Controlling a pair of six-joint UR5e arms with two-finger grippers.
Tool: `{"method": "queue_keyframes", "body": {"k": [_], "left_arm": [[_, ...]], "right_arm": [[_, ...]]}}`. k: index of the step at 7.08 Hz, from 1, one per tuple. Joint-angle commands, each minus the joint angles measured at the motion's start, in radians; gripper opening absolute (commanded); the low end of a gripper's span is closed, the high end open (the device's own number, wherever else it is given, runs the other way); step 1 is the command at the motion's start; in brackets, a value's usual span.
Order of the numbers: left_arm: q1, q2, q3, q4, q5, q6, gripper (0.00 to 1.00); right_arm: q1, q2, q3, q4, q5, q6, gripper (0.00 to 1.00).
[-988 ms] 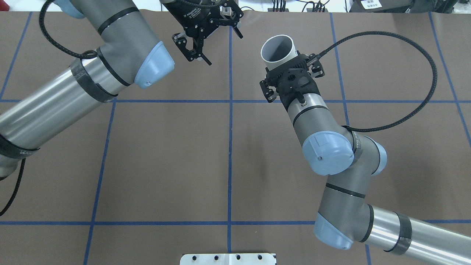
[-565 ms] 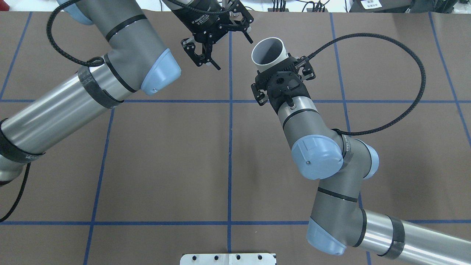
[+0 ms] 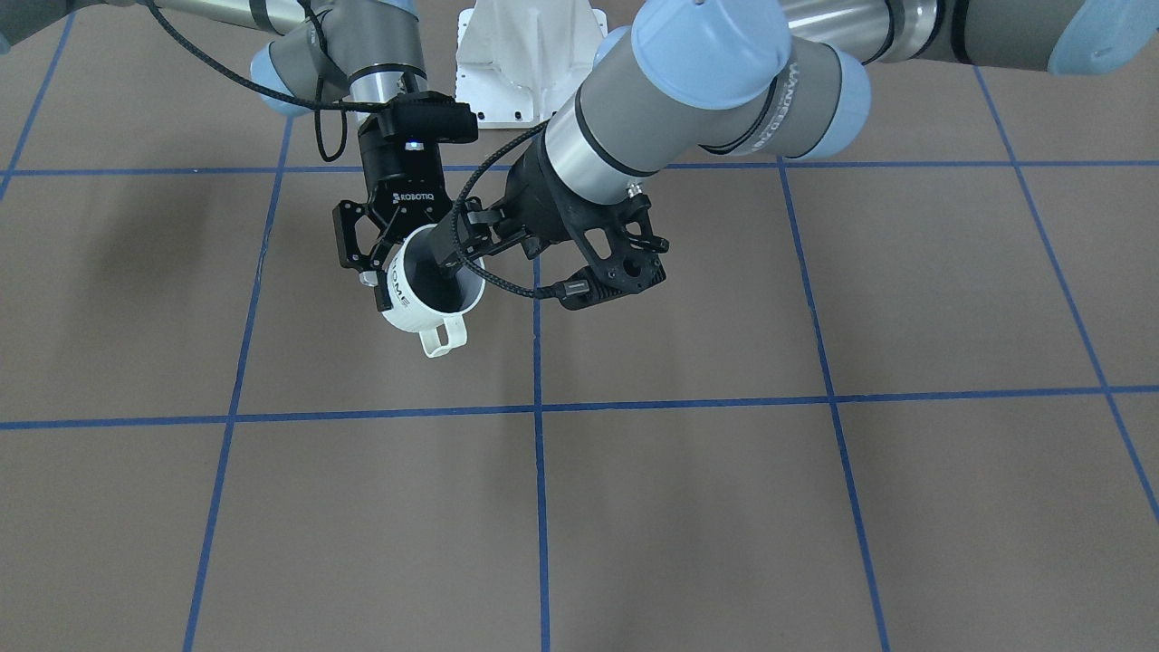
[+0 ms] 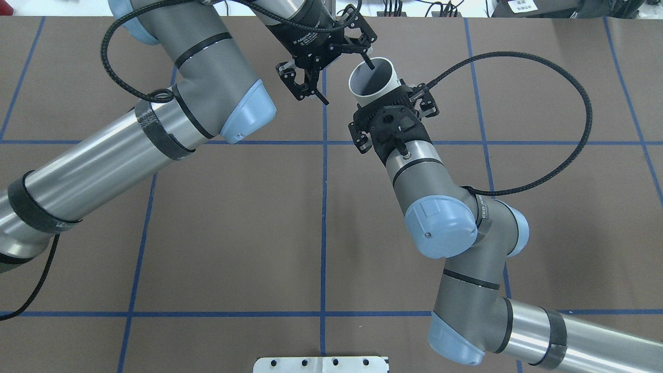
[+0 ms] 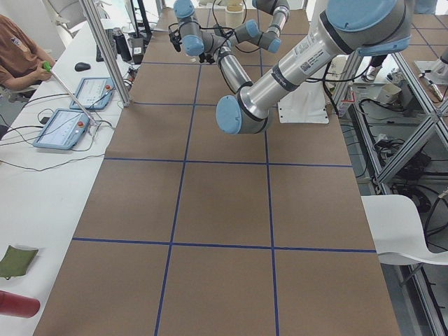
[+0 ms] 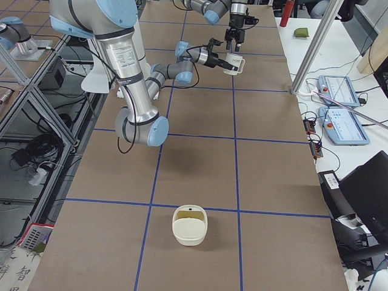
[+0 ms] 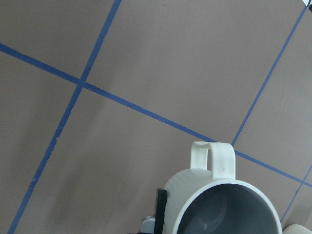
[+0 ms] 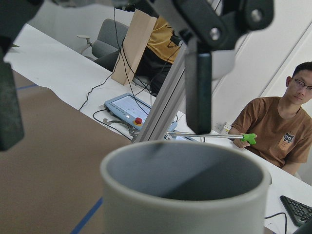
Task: Left arm hands cup to right arm to dump lemon
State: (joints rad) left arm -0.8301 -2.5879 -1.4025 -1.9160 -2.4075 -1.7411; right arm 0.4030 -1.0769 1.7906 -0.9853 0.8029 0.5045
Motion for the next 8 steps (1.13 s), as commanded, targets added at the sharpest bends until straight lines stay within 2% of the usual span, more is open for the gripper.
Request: {"method": "queue_keyframes", "body": {"k": [1,3,7,8], "left_arm": [[0.002,-0.009,0.025,0.000,0.002,0.000,0.90],[0.003,-0.018,0.043,0.000,0.001,-0.002,0.78],[0.023,-0.020,0.053,-0.002,0.002,-0.002,0.64],[0.025,-0.020,0.051,-0.002,0.001,0.000,0.55]], "right_arm": [[-0.003,0.000,0.003,-0.001,-0.004,0.000,0.36],[-0.003,0.005,0.003,-0.001,-0.004,0.000,0.36],[-0.003,0.008,0.003,-0.001,-0.004,-0.001,0.38],[-0.003,0.008,0.003,-0.003,-0.002,-0.001,0.39]]}}
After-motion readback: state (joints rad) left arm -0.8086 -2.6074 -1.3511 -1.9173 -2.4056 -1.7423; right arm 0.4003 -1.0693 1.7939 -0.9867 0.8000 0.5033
